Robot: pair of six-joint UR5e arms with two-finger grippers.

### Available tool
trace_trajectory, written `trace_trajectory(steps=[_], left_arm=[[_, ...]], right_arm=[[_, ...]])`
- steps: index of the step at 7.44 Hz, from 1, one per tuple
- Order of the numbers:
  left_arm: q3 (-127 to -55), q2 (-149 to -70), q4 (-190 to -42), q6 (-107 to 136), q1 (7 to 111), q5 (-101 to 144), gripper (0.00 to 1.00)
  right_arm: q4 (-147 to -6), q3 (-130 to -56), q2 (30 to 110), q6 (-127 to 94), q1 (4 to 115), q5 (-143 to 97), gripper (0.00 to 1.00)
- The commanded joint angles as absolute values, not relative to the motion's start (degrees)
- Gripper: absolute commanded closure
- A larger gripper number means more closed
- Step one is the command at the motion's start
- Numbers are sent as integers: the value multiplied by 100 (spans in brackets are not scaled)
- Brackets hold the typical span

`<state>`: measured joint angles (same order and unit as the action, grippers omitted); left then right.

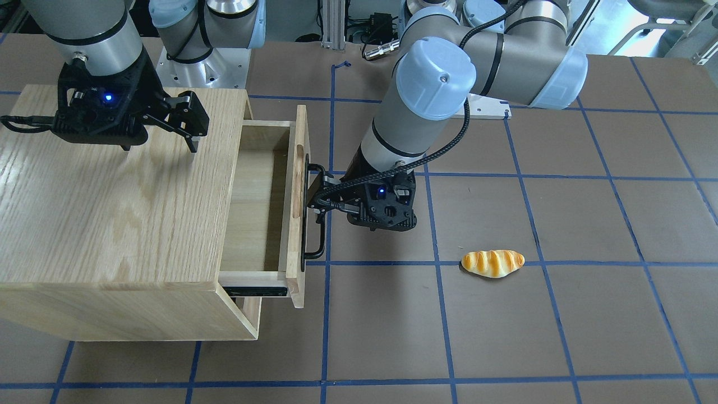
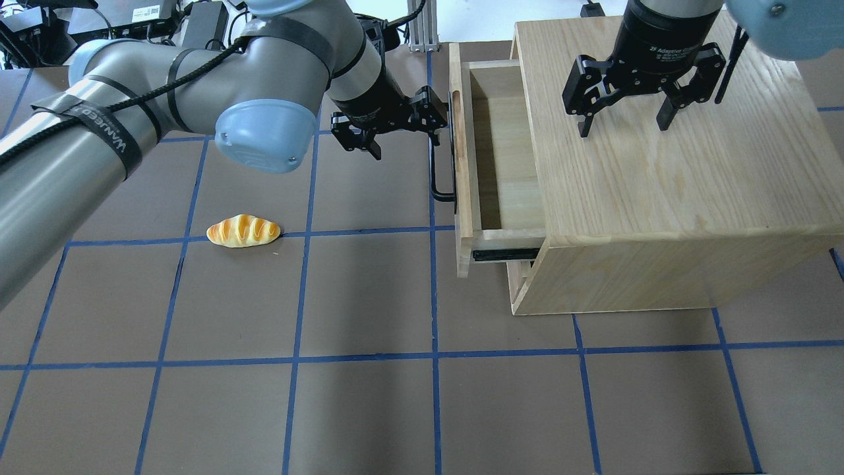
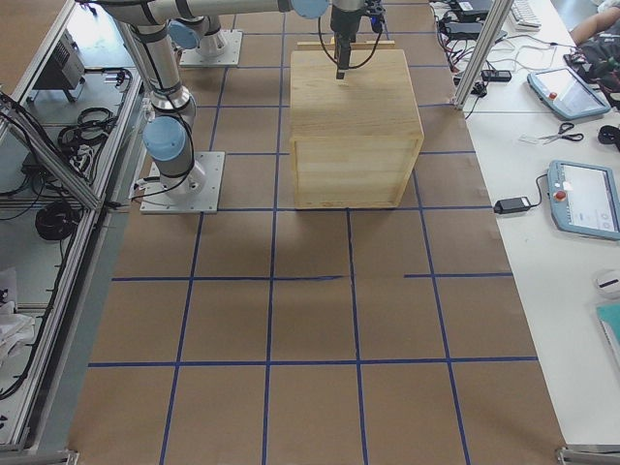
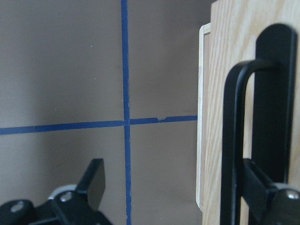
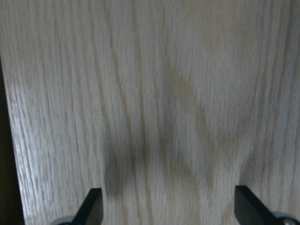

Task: Open upper drawer
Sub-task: 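Pull the drawer handle away from the cabinet with the left gripper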

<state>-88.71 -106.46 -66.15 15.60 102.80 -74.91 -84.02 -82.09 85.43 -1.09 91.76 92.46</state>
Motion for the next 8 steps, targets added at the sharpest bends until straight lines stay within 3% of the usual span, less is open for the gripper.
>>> trace_trajectory(steps=[1,8], left_arm=[[-8886,-10608,-6845,1206,10029,-7506,0],[-9053,-10442,-7119,668,9379,-7638,0]], right_arm=[[-8402,-8209,8543,-106,9176,9246,0],[-8402,-8209,8543,-114,9176,9246,0]])
